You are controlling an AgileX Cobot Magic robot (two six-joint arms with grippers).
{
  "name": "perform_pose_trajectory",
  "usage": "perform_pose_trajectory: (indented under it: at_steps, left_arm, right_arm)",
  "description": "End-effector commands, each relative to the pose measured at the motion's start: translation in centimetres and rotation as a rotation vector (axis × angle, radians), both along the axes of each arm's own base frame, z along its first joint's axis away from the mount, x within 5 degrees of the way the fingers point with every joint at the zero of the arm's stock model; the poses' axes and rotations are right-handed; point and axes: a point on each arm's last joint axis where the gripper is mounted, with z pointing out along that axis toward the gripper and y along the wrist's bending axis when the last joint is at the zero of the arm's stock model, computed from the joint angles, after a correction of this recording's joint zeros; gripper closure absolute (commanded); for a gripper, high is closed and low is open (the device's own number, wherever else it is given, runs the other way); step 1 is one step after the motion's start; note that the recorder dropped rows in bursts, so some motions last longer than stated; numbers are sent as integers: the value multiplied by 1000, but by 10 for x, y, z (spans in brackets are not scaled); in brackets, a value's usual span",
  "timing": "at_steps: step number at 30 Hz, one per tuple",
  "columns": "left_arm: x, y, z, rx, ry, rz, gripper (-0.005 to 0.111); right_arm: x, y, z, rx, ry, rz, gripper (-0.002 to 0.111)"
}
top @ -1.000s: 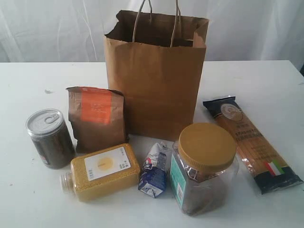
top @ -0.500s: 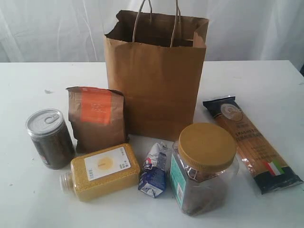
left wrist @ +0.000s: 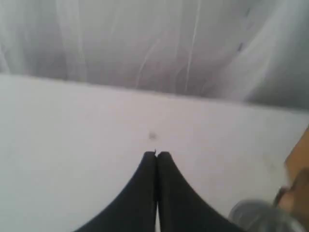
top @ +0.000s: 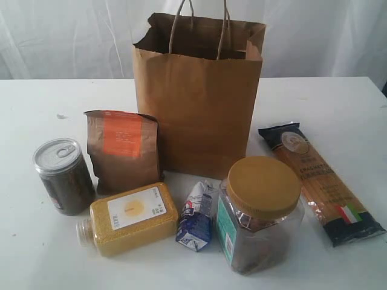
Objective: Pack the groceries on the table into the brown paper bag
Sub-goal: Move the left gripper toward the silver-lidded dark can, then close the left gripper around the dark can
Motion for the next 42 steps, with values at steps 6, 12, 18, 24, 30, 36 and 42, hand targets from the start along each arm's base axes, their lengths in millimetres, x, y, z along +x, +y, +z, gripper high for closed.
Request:
perform_pose_trajectory:
  at_steps: [6, 12, 18, 24, 30, 36, 42]
  left_arm:
    - [51, 3, -11, 191, 653, 29, 107]
    - [66, -56, -14, 369, 862, -506, 107]
    - [83, -71, 8, 429, 772, -600, 107]
    - [93, -72, 21, 432, 676, -575, 103]
    - [101, -75, 9, 417, 705, -581, 47]
    - [109, -80, 4, 337, 691, -566, 2]
    - [107, -82, 2, 333, 711, -607, 2]
  right_arm:
    - [0, 0, 0, -9, -9, 2, 108]
    - [0, 0, 0, -9, -9, 2, 108]
    - [0, 0, 0, -9, -9, 2, 108]
    - [0, 0, 0, -9, -9, 2, 108]
    - [0, 0, 0, -9, -9, 2, 108]
    - [0, 0, 0, -9, -9, 2, 108]
    - [0, 0, 0, -9, -9, 2, 108]
